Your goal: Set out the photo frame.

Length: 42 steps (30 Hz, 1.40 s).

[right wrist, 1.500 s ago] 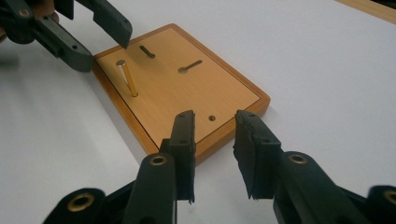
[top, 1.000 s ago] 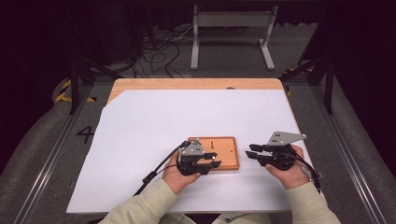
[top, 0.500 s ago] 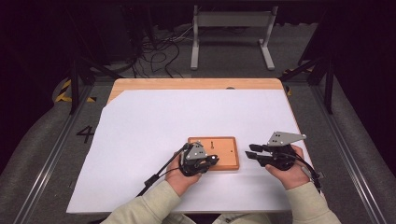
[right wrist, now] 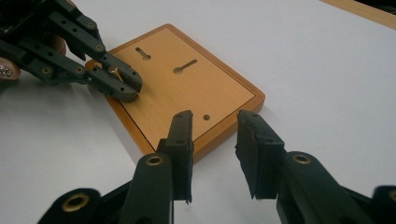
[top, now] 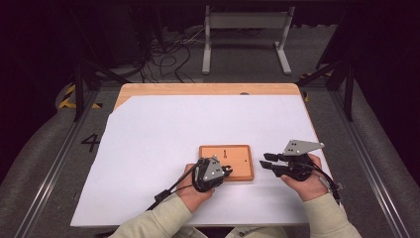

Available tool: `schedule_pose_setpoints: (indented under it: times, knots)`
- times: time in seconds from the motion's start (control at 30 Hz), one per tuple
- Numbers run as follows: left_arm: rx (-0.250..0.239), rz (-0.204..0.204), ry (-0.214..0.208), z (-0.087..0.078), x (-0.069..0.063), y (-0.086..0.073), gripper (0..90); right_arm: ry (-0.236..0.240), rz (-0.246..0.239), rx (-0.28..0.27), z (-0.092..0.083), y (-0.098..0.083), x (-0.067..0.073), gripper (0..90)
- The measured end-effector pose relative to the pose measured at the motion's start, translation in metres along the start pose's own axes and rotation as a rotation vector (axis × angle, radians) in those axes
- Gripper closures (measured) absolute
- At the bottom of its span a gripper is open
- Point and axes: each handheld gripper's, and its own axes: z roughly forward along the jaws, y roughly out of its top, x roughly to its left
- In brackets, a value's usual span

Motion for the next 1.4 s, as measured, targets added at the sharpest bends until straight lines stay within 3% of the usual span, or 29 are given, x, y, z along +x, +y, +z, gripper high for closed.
schedule_pose_setpoints:
  times: [0.23, 0.4, 0.63, 0.83, 1.0, 1.07, 1.1, 1.4]
  knots:
    - [0.002, 0.057, 0.011, -0.004, -0.011, -0.001, 83.3, 0.010, 0.005, 0.008, 0.001, 0.001, 0.000, 67.8]
    - [0.004, 0.164, 0.054, -0.006, -0.021, -0.002, 83.2, 0.021, 0.003, 0.012, 0.003, 0.003, 0.001, 67.3]
    - [0.007, 0.257, 0.087, -0.008, -0.029, -0.003, 83.8, 0.035, 0.009, 0.018, 0.010, 0.007, 0.000, 60.8]
    - [0.004, 0.269, 0.094, -0.009, -0.033, -0.004, 83.9, 0.038, 0.047, 0.045, 0.022, 0.018, -0.005, 45.0]
    - [0.002, 0.273, 0.098, -0.009, -0.033, -0.005, 83.9, 0.079, 0.121, 0.084, 0.037, 0.025, -0.014, 32.9]
    - [0.001, 0.275, 0.100, -0.009, -0.034, -0.005, 83.9, 0.088, 0.138, 0.089, 0.041, 0.025, -0.016, 31.4]
    - [0.003, 0.278, 0.096, -0.009, -0.034, -0.005, 83.9, 0.106, 0.177, 0.099, 0.047, 0.025, -0.021, 29.8]
    - [-0.001, 0.271, 0.092, -0.009, -0.033, -0.005, 83.9, 0.172, 0.258, 0.128, 0.066, 0.024, -0.033, 26.1]
